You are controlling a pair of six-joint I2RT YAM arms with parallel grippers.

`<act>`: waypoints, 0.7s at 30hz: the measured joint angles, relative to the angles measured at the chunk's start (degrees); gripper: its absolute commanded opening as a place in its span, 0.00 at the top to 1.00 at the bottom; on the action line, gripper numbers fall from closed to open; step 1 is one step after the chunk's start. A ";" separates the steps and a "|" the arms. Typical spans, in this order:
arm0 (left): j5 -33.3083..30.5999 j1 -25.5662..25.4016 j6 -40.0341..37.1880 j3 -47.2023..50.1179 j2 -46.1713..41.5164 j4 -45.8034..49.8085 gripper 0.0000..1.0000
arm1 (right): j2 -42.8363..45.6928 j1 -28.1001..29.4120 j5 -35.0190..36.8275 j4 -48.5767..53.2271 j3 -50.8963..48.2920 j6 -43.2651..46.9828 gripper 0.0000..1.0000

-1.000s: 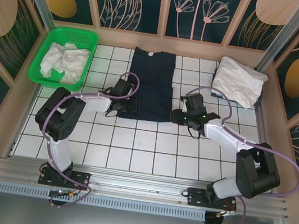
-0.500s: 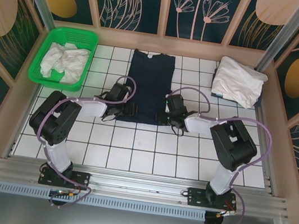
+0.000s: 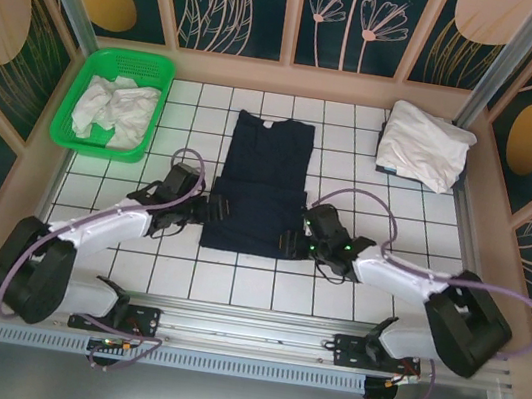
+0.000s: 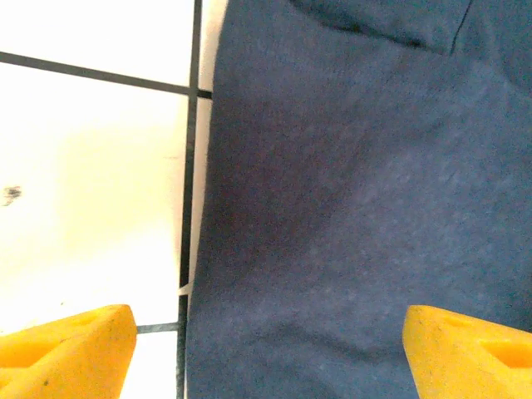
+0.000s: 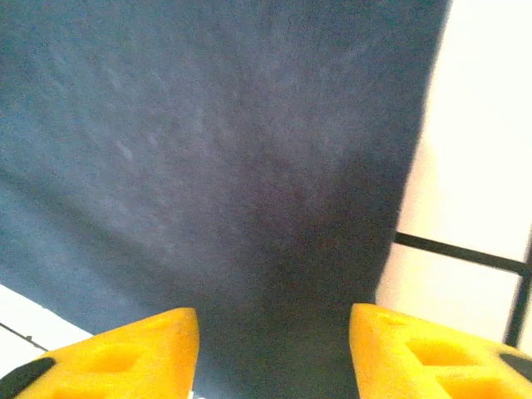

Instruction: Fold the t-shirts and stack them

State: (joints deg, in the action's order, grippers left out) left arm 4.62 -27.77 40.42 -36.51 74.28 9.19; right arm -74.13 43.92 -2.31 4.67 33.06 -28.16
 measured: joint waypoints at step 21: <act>-2.08 -7.19 10.88 10.93 -3.74 0.90 0.49 | 0.70 1.33 -0.26 0.74 -6.05 -11.67 0.45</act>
State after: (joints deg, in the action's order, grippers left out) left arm 2.55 -34.96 51.31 -25.58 70.54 10.09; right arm -73.43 45.25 -2.57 5.41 27.00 -39.83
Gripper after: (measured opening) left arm 0.549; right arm 0.586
